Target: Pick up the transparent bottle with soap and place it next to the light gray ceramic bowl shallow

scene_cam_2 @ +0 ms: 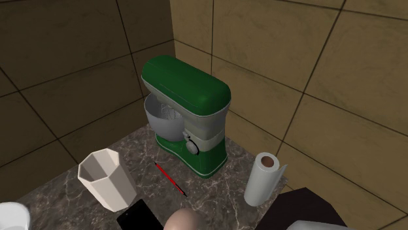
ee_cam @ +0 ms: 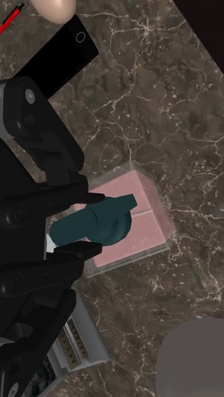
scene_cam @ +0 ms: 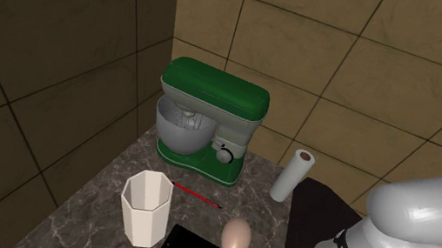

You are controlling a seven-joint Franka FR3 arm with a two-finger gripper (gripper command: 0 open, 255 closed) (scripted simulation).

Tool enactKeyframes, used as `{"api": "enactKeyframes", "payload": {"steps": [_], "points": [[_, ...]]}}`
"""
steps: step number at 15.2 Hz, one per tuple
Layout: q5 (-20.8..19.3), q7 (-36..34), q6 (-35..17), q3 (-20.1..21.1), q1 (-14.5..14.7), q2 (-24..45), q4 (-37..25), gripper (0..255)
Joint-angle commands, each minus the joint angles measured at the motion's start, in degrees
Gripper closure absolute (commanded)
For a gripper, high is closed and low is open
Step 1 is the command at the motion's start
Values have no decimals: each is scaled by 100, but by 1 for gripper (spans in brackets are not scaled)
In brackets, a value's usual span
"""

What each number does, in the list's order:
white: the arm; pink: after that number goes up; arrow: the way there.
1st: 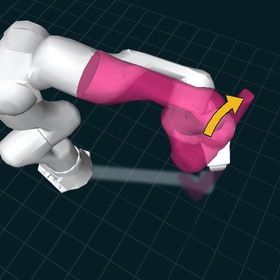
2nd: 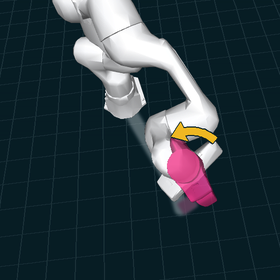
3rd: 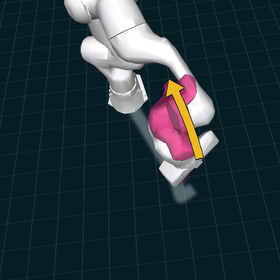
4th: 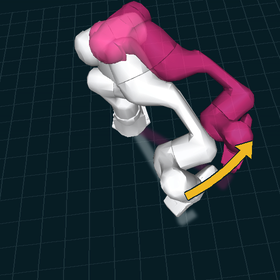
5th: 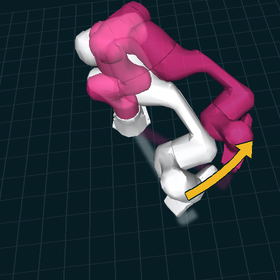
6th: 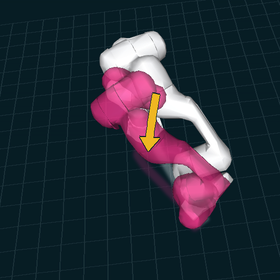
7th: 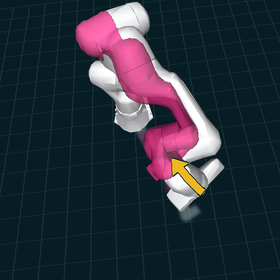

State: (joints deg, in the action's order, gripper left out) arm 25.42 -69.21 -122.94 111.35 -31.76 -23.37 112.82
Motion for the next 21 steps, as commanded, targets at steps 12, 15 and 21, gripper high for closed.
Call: {"api": "enactKeyframes", "payload": {"steps": [12, 15, 21], "points": [[455, 281, -451, 463, -378, -358, 214, 255], [455, 281, -451, 464, -378, -358, 214, 255], [455, 282, -451, 464, -378, -358, 214, 0]]}}
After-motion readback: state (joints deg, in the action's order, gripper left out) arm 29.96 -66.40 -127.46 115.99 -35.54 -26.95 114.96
